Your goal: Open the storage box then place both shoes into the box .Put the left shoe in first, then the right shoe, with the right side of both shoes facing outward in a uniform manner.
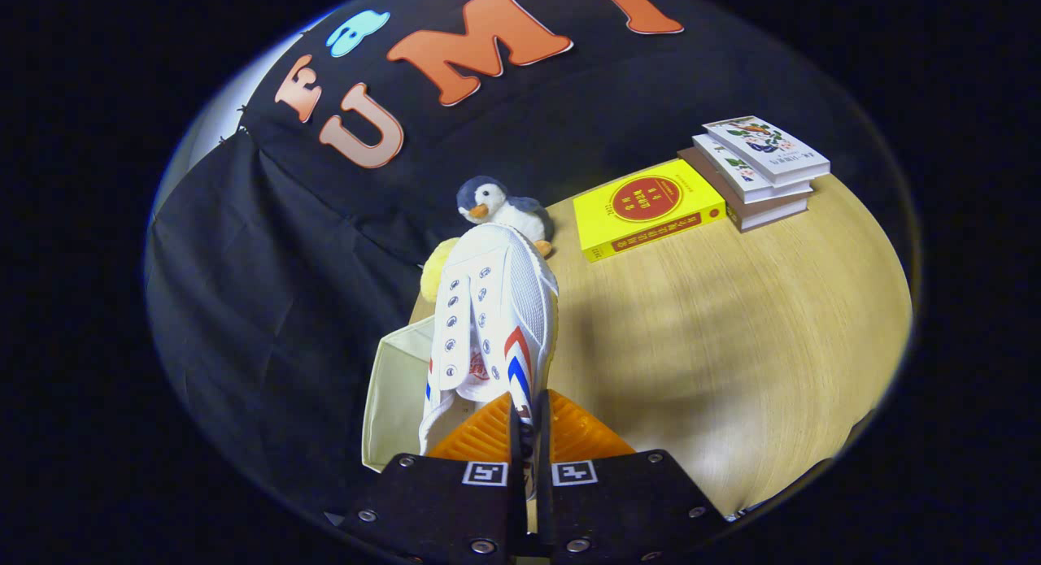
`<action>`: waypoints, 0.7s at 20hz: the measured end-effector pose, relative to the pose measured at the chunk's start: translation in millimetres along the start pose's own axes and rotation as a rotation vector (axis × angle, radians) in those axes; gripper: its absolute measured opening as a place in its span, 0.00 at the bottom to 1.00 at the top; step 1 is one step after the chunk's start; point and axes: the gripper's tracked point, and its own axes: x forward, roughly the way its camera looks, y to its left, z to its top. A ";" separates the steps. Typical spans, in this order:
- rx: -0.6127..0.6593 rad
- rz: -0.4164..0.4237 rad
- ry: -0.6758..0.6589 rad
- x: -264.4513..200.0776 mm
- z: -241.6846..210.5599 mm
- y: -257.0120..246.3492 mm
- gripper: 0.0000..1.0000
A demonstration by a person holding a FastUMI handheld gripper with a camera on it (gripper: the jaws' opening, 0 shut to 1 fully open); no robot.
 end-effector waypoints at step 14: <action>-0.119 0.061 0.133 57.4 -54.5 108.2 0.05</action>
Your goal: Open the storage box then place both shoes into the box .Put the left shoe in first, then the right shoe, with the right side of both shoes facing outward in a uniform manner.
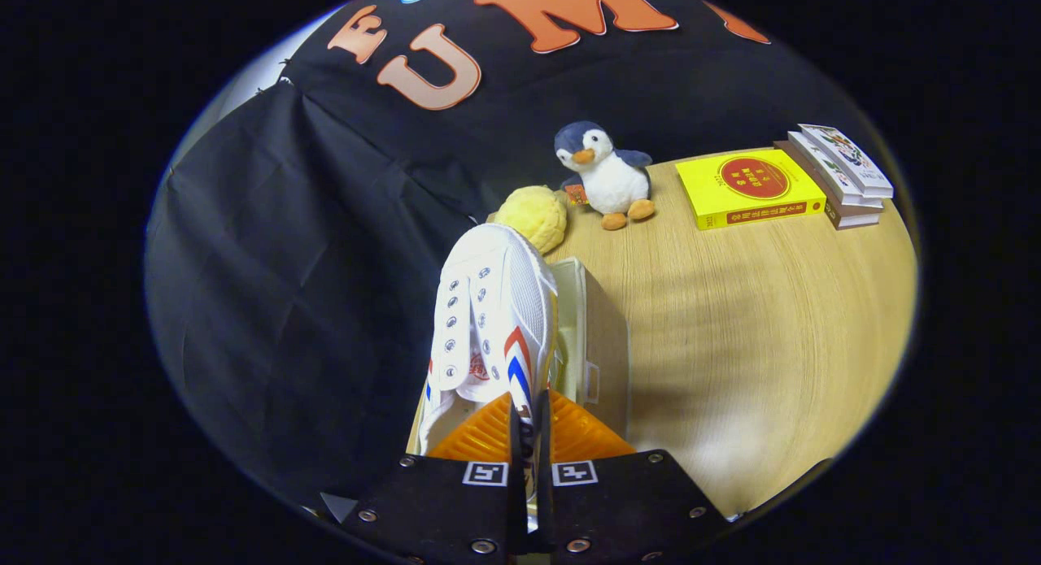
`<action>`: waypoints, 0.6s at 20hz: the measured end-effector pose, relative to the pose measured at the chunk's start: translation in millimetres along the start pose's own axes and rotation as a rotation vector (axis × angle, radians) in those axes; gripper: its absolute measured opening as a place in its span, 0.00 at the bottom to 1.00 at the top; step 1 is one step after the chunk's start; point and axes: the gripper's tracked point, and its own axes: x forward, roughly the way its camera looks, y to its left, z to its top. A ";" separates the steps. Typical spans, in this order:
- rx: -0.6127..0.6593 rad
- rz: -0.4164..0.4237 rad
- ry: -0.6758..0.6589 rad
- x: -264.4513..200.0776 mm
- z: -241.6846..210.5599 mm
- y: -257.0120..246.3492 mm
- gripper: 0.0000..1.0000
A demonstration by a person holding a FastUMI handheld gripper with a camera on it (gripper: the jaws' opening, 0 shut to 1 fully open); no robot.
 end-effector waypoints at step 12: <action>-0.020 -0.003 -0.053 14.0 6.6 16.2 0.48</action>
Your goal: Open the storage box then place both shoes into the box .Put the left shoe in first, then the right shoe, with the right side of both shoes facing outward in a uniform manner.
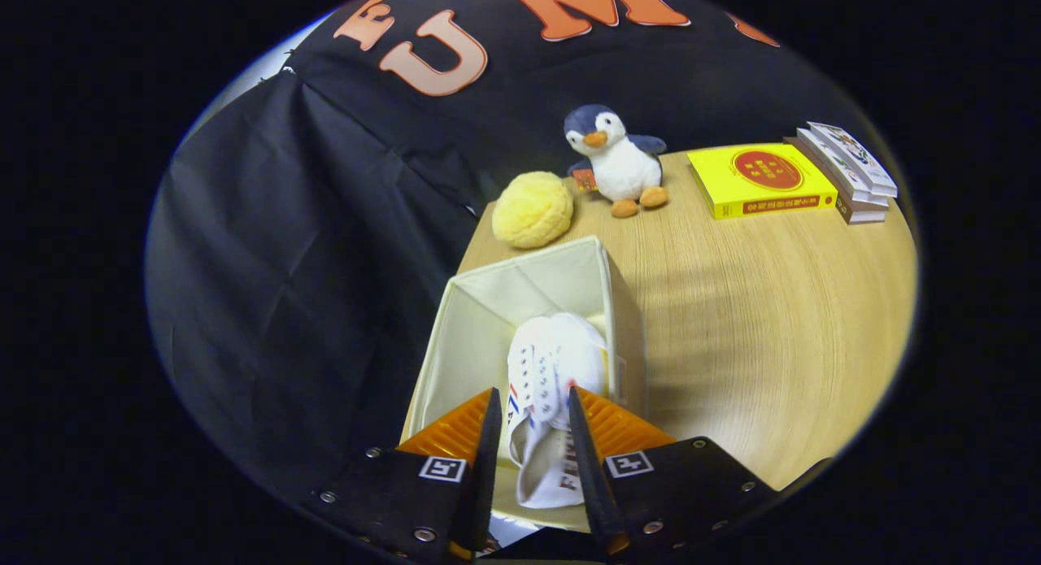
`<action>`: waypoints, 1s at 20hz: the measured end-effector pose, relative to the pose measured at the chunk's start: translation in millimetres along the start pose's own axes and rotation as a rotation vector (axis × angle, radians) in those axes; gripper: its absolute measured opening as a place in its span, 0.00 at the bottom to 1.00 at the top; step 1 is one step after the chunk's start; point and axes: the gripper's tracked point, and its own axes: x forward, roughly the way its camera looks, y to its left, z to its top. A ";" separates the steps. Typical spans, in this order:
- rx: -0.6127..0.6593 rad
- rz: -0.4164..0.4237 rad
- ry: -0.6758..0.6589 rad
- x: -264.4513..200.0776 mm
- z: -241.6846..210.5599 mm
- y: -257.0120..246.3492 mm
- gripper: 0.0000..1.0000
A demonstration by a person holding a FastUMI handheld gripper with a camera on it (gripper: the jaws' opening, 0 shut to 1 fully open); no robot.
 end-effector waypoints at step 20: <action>-0.246 -0.222 -0.584 -179.2 161.2 -110.5 0.92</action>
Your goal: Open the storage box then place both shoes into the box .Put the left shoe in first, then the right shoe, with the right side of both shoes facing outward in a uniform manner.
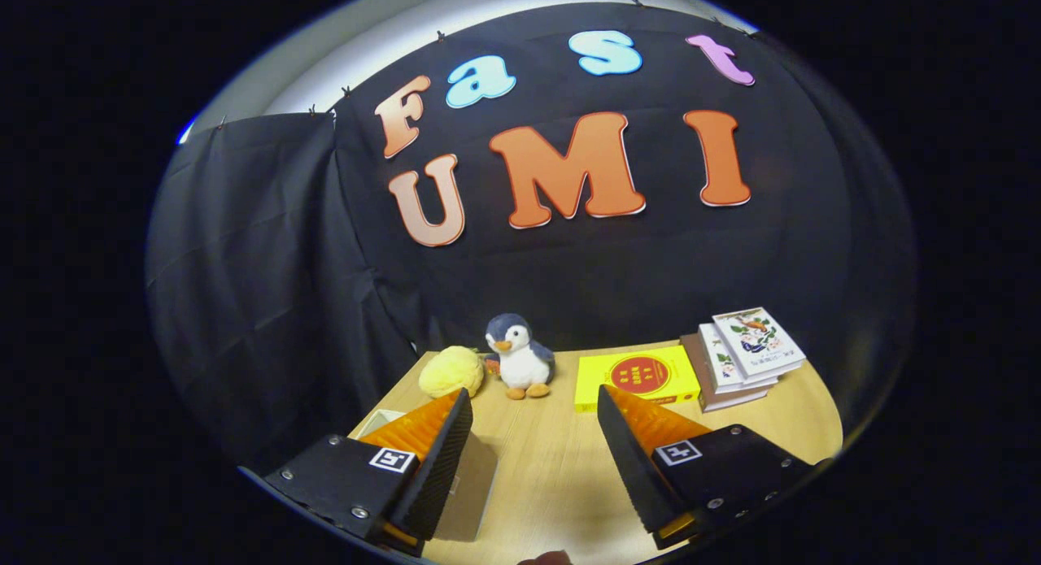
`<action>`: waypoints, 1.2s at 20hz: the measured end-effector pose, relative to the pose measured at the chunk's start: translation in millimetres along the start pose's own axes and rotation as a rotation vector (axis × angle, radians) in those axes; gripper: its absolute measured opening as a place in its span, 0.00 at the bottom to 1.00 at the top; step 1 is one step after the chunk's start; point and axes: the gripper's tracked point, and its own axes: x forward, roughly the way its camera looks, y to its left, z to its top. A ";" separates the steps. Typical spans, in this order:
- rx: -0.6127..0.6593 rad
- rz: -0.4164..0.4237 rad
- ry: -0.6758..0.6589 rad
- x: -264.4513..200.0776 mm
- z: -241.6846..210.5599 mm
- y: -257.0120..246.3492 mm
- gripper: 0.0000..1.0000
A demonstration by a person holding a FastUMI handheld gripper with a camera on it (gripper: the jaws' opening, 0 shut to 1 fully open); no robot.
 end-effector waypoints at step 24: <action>-0.182 -0.108 -0.434 -53.3 75.4 -62.2 0.98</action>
